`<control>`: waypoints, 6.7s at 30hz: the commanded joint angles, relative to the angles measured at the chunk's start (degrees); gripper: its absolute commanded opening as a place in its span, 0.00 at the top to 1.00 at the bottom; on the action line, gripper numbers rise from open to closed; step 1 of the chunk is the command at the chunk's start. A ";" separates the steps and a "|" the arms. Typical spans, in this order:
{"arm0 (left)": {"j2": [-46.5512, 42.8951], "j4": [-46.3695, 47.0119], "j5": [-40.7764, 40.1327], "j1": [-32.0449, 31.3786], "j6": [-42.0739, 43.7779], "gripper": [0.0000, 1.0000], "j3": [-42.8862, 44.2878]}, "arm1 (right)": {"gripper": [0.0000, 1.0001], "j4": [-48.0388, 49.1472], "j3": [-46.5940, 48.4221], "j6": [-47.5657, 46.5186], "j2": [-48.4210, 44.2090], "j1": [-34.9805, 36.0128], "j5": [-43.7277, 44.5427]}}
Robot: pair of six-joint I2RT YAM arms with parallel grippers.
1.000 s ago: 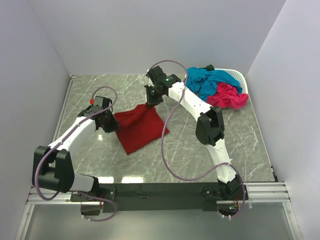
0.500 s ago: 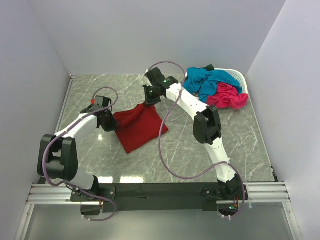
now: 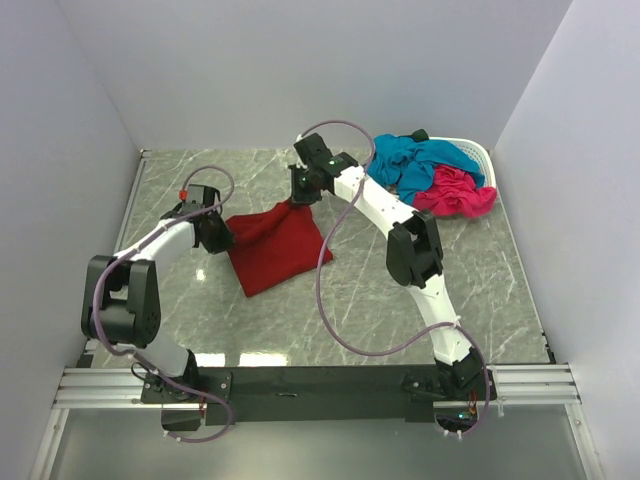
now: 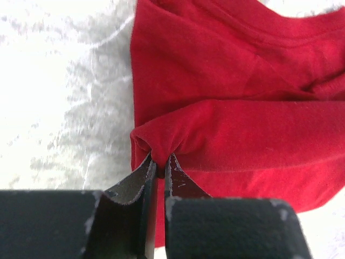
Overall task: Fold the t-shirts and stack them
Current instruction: Fold the tshirt, then neatly place the folded tshirt to the corner
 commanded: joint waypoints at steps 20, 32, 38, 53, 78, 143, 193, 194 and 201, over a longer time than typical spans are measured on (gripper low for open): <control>-0.85 0.91 0.23 -1.25 -1.37 0.01 5.71 | 0.43 5.43 -14.89 -4.92 -12.22 -1.76 0.20; -7.00 7.32 3.83 -2.22 -5.24 0.01 -9.07 | 0.49 4.30 -22.64 -4.23 -9.43 0.44 1.52; -8.50 11.19 6.21 -2.31 -7.17 0.01 -13.73 | 0.57 0.60 -23.78 -4.49 -7.05 0.44 5.21; -13.86 15.41 7.18 -2.14 -7.70 0.01 -19.62 | 0.65 1.74 -33.62 -3.70 -7.40 0.35 4.69; -7.81 34.04 8.23 -1.60 -9.02 0.01 -26.13 | 0.66 1.12 -34.77 -3.44 -11.88 0.44 4.07; 21.90 3.99 -3.89 22.47 40.55 1.00 26.16 | 0.67 -4.85 -40.57 -1.50 -30.69 0.62 3.80; -1.20 11.12 -12.16 20.29 28.43 0.01 11.67 | 0.61 0.15 -42.49 -0.27 -33.49 5.19 2.05; -2.95 10.68 -11.90 18.28 27.99 0.01 11.15 | 0.61 0.59 -43.02 -0.27 -33.93 5.27 2.22; -10.69 4.44 -9.35 5.62 17.01 0.01 6.05 | 0.60 6.04 -48.82 0.26 -40.26 3.17 4.76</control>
